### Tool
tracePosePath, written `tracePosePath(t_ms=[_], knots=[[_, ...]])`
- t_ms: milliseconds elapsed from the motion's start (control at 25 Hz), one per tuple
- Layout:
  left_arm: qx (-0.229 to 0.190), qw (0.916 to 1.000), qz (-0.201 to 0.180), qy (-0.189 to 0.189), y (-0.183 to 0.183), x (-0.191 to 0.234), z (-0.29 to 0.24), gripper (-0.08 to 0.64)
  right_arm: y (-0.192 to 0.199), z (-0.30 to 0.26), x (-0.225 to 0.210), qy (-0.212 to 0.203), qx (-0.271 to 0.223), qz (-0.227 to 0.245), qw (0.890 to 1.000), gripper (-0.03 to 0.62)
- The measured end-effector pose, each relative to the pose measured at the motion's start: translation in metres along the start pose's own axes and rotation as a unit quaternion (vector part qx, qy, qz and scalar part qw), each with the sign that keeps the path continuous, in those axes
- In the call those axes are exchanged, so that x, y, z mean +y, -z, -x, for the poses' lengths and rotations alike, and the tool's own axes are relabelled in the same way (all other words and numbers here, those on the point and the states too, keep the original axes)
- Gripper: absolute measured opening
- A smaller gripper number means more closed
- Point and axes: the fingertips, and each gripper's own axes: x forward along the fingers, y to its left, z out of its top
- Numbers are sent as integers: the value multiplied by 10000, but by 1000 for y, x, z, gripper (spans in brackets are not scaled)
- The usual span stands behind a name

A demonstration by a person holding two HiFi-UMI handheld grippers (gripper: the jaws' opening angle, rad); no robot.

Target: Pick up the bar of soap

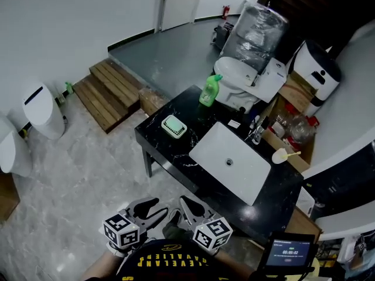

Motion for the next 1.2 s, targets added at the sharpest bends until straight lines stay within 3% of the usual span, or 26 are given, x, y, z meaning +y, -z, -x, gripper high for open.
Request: tracePosePath(t_ms=[200, 480, 720, 880, 1080, 1200], knots=[[-69, 9998, -173, -84, -42, 18, -51, 207, -32, -20, -50, -41, -82, -107, 9999, 21], [37, 9986, -471, -244, -70, 45, -102, 207, -53, -34, -104, 29, -148, -206, 9997, 21], [271, 9924, -1057, -561, -98, 83, -123, 207, -60, -41, -133, 189, -111, -398, 9990, 21], [488, 9812, -1687, -795, -122, 122, -139, 209, -63, -51, -151, 370, -65, -541, 9978, 21], [928, 9628, -2405, -806, -146, 176, -165, 209, -84, -71, -175, 777, -257, -638, 9946, 21], [1359, 9462, -2859, -664, -155, 206, -185, 209, -97, -85, -185, 1038, -357, -670, 9917, 21]])
